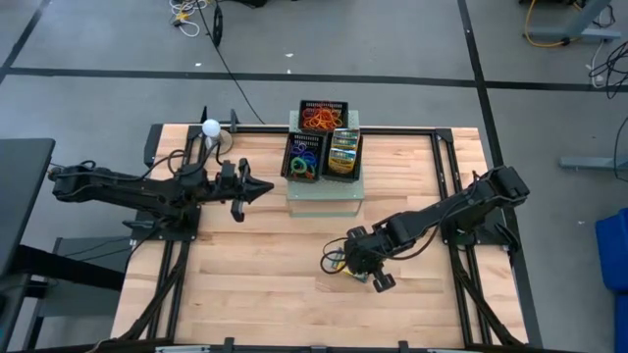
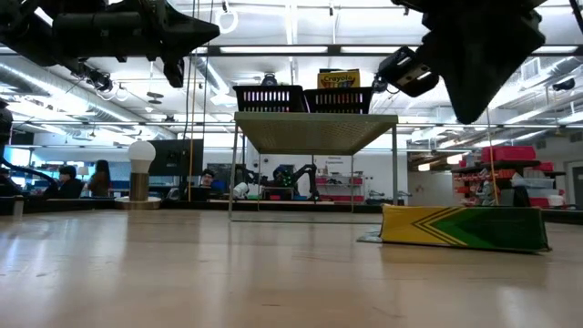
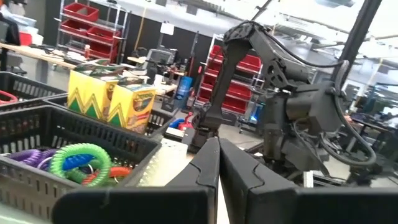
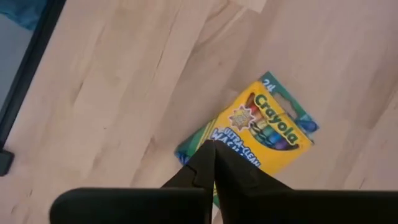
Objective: Pick & Place Office Desk Supplies
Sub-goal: Put the yellow crayon box into the bottom left black bin
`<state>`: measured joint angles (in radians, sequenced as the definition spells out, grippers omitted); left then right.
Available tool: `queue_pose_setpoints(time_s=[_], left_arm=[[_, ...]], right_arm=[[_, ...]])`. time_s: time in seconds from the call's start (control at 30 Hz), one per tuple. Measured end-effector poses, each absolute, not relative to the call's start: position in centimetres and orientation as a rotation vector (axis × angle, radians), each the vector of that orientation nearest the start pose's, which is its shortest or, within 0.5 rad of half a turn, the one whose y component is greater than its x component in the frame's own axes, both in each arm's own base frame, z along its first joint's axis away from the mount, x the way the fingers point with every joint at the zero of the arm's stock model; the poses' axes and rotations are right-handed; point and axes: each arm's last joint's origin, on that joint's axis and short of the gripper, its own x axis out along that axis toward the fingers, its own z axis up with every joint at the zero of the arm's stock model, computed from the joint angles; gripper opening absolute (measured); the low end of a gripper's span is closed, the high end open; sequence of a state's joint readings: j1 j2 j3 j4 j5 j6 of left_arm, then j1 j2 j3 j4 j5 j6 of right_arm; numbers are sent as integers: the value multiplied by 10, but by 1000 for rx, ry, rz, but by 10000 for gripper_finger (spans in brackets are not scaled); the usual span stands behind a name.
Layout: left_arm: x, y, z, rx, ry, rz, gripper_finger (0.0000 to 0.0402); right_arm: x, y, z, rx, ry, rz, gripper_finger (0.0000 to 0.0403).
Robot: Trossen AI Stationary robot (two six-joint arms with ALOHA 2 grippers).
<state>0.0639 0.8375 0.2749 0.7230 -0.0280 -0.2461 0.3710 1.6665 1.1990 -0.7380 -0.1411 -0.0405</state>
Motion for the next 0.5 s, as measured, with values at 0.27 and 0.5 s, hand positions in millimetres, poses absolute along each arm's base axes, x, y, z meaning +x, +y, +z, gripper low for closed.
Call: queue_pose_setpoints(time_s=[0.27,0.5], left_arm=[[178,12,235,-241,-167,65,11],[178,12,234,-243,-156,68,11]], right_arm=[[299,123,204,-226,1310,539,85],[300,121,198,-248,1342,554,131]])
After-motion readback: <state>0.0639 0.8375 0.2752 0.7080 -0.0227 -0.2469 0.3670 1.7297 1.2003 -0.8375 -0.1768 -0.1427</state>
